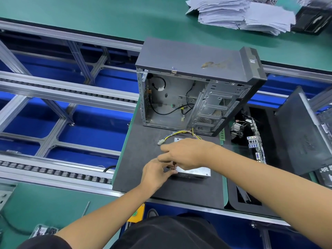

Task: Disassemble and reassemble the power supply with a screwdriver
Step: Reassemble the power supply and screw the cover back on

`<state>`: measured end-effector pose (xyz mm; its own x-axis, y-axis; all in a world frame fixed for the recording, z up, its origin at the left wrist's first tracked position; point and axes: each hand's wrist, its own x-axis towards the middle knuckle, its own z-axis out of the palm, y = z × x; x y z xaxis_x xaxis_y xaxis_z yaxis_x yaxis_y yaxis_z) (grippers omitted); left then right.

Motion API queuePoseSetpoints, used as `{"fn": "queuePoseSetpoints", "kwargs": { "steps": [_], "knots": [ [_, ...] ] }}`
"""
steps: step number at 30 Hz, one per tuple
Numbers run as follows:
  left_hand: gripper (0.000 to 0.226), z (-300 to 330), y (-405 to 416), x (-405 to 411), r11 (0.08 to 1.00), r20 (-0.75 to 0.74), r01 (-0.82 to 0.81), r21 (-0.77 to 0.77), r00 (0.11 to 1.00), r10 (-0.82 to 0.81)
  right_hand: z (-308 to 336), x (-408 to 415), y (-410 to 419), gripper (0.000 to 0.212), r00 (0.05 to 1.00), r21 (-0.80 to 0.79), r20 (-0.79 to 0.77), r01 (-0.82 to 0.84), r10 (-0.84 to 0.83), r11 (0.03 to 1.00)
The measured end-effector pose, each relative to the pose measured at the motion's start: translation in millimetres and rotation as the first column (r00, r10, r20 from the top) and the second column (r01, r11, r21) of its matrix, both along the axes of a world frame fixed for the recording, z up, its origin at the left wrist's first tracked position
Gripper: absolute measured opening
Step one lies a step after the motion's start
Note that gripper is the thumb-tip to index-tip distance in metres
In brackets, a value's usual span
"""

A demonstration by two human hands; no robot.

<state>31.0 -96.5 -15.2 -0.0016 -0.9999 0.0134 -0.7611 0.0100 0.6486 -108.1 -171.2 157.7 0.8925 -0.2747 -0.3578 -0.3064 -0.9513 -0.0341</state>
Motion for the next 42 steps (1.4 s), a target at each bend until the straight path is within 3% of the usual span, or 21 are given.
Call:
{"fn": "queuePoseSetpoints", "kwargs": {
  "steps": [4,9,19,24,28,31,34,36,39,42],
  "knots": [
    [0.024,-2.1,-0.9,-0.1,0.999,-0.019,-0.011,0.053,1.000,0.012,0.5,-1.4,-1.1,0.015,1.000,0.024,-0.017,-0.016,0.016,1.000],
    [0.022,-1.0,0.6,0.5,1.000,-0.054,0.004,-0.018,0.999,-0.005,-1.3,-6.0,-6.4,0.016,1.000,0.030,0.010,-0.029,0.028,0.999],
    [0.029,2.8,-0.2,-0.9,0.997,-0.044,-0.027,0.067,0.999,0.030,-2.3,-9.2,-4.8,0.026,0.991,0.060,0.038,-0.133,0.131,0.989],
    [0.028,4.8,0.0,-4.5,0.997,-0.002,-0.034,0.075,0.999,0.035,-1.3,-8.0,-7.1,0.025,0.997,0.029,0.004,-0.072,0.072,0.997],
    [0.021,7.6,1.4,-3.8,0.999,-0.022,-0.018,0.043,1.000,0.019,-1.6,-5.6,-6.0,0.003,1.000,0.013,0.007,-0.010,0.010,1.000],
    [0.019,9.6,2.4,-3.1,0.999,-0.035,-0.019,0.045,0.999,0.021,-1.6,-0.7,-1.4,0.015,1.000,-0.087,-0.002,0.009,-0.009,0.996],
    [0.020,9.5,3.6,-3.6,0.998,-0.031,-0.008,0.065,0.999,0.010,-2.1,0.4,-1.1,0.014,0.998,-0.094,-0.013,0.052,-0.054,0.994],
    [0.018,10.2,3.8,-4.0,0.998,-0.038,-0.015,0.058,0.999,0.017,1.4,0.4,-1.6,0.008,1.000,-0.068,-0.012,0.002,-0.002,0.998],
    [0.020,7.6,3.1,-4.7,0.997,-0.033,-0.020,0.072,0.999,0.023,8.5,-1.4,-2.6,0.025,0.994,-0.076,-0.037,-0.110,0.107,0.991],
    [0.024,2.5,3.7,-3.9,0.993,-0.071,-0.037,0.115,0.996,0.045,5.9,-1.0,-3.5,0.018,0.979,-0.113,-0.089,-0.195,0.185,0.974]
  ]
}}
